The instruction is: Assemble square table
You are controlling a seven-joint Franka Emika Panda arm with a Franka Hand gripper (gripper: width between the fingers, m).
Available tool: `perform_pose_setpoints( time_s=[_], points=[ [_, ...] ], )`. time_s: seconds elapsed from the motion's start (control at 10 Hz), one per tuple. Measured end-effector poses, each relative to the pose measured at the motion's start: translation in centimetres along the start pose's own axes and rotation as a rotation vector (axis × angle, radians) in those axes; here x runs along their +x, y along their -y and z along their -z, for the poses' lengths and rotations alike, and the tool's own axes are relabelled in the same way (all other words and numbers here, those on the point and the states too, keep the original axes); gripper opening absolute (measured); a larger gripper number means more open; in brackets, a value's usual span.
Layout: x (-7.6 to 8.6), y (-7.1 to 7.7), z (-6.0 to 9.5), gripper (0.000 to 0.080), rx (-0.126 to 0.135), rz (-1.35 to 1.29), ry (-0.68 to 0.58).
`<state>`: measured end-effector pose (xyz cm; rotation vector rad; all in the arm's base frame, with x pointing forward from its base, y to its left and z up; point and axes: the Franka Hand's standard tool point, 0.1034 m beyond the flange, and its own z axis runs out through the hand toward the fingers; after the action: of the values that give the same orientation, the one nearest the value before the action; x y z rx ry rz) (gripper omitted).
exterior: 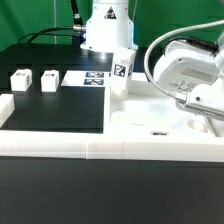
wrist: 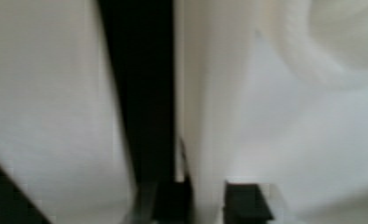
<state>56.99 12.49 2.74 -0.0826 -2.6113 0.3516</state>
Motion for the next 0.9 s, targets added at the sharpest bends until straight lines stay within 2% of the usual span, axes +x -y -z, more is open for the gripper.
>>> perform_pose_setpoints(
  time_s=[0.1,0.2,0.3,0.4,0.5,0.6,0.9],
  points=[
    [0.0,0.5,0.0,0.0264,0.009,-0.005,-0.004],
    [0.0,1.1,0.1,0.0264,0.021,-0.008,-0.007],
    [0.1,1.6,0.1,0.0463,0.032,-0.013,-0.011],
    [0.1,2.1,0.2,0.0589,0.039,-0.018,-0.016],
    [0.1,2.3,0.2,0.0589,0.039,-0.02,-0.019],
    [0.1,2.3,0.2,0.0637,0.04,-0.021,-0.02],
    [0.1,2.4,0.2,0.0648,0.039,-0.022,-0.02]
  ],
)
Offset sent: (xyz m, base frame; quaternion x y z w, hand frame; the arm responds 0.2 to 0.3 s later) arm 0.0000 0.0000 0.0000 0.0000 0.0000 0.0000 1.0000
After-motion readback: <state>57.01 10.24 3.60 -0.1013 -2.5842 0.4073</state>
